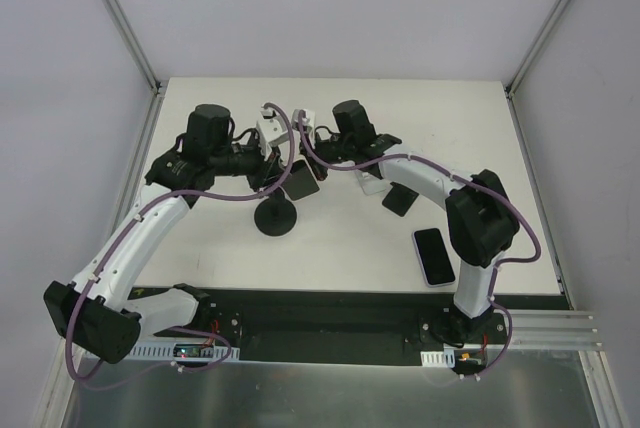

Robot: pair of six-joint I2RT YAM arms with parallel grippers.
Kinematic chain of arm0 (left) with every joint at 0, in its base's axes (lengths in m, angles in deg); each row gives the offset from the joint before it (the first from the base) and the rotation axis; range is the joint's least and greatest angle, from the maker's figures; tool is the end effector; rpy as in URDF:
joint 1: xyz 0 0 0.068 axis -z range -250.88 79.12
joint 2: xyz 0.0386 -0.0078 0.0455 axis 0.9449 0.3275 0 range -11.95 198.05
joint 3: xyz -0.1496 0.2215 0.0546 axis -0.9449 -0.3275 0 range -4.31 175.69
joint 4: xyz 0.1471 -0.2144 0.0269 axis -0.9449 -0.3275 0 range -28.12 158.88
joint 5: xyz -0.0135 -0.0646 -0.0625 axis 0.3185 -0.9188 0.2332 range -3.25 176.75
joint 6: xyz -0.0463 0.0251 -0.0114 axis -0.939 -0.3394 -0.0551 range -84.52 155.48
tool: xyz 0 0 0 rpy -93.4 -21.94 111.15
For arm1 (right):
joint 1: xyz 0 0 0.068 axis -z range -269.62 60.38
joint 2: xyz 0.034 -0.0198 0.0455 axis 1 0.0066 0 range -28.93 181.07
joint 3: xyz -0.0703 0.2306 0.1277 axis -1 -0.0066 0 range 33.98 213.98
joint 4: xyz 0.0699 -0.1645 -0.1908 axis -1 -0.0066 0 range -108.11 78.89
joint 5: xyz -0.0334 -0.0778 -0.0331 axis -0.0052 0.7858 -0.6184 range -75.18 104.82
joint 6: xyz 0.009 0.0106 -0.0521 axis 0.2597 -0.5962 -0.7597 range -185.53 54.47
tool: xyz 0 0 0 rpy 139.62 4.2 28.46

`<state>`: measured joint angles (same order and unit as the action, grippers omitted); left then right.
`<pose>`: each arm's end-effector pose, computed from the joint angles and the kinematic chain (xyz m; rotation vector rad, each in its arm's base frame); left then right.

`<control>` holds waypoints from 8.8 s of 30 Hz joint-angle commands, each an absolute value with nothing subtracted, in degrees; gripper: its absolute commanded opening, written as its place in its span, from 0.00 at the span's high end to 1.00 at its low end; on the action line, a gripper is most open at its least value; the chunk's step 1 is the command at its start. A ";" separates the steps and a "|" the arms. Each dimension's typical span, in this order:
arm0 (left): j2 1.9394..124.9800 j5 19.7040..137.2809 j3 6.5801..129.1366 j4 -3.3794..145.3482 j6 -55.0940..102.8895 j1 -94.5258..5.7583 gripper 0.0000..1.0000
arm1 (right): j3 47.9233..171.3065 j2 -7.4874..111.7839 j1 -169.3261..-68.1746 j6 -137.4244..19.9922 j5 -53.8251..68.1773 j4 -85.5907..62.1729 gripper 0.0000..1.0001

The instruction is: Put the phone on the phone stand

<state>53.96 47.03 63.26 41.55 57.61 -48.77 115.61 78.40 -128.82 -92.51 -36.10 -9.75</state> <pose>0.2200 -0.1140 0.3777 1.1300 1.6184 -0.6953 0.3183 0.2952 0.2736 -1.5080 1.2580 1.0176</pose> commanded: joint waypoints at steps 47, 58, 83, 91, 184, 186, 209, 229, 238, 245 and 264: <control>37.44 47.30 64.59 46.02 39.62 -42.85 1.00 | 108.68 52.80 -129.69 -95.68 -49.25 -24.39 0.03; 39.65 41.22 65.74 51.21 36.45 -42.93 1.00 | 107.37 54.84 -130.85 -89.52 -45.40 -13.84 0.35; 39.55 38.15 66.53 49.81 35.57 -42.93 1.00 | 103.40 52.27 -128.82 -82.93 -48.63 -5.05 0.17; 41.75 42.10 69.08 53.67 31.71 -42.85 1.00 | 106.31 55.18 -130.84 -83.11 -51.72 -6.72 0.82; 20.22 69.62 53.17 52.80 25.72 -42.93 1.00 | 139.80 83.92 -130.40 -104.64 -27.63 -43.02 0.64; 20.31 69.00 52.91 52.80 25.72 -43.02 1.00 | 140.24 84.36 -130.76 -104.55 -27.55 -42.84 0.68; 38.37 43.30 41.91 98.13 23.62 -42.93 1.00 | 135.76 80.41 -131.11 -104.63 -24.28 -39.77 1.00; 60.38 26.56 41.57 121.79 29.15 -47.33 1.00 | 132.24 78.91 -127.86 -106.75 -35.10 -38.80 1.00; 63.89 24.01 41.12 124.96 26.08 -49.35 1.00 | 131.36 78.47 -127.50 -106.49 -35.02 -37.92 1.00; 60.57 24.79 38.14 116.47 28.17 -50.93 1.00 | 129.87 77.59 -126.98 -104.56 -32.99 -34.85 1.00; 35.43 101.58 31.29 76.26 40.14 -38.54 1.00 | 104.04 61.61 -135.75 -74.78 17.76 0.04 1.00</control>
<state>39.58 66.33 33.84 82.60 38.26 -39.20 109.20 69.54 -133.57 -84.23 -14.53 -11.96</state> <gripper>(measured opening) 0.113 0.054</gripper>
